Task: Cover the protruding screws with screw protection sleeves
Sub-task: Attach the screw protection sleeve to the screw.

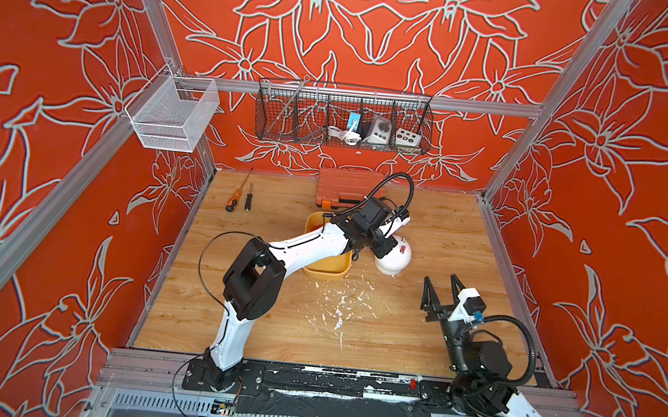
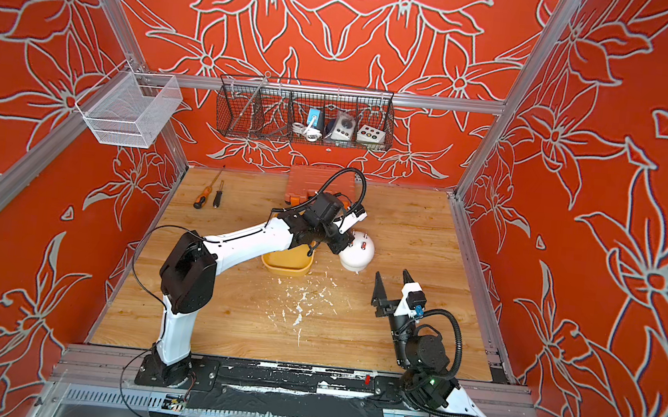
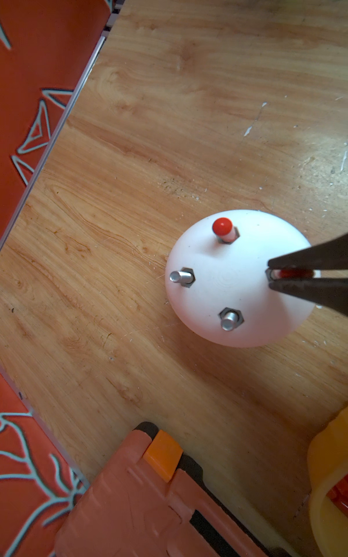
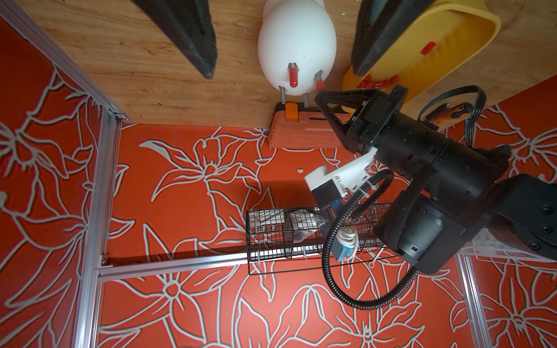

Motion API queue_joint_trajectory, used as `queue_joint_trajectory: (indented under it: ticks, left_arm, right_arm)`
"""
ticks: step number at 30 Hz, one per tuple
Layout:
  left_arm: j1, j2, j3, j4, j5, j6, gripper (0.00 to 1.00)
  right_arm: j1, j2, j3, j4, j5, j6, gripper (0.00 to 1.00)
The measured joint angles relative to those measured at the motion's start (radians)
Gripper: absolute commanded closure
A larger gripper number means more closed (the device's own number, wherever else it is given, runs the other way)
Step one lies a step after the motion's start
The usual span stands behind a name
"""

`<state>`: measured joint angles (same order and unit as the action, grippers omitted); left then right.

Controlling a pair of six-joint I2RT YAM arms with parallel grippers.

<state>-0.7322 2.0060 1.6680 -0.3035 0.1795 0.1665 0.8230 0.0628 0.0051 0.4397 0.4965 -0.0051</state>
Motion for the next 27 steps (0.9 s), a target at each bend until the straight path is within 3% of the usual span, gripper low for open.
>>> queue_joint_trajectory:
  ticks: [14, 27]
  left_arm:
    - [-0.001, -0.090, -0.139, 0.047, 0.009, -0.019, 1.00]
    - [-0.001, -0.100, -0.142, 0.028, 0.009, -0.022, 1.00]
  right_arm:
    - [0.000, -0.001, 0.000, 0.000, 0.000, 0.001, 0.27]
    - [0.000, -0.001, 0.000, 0.000, 0.000, 0.002, 0.27]
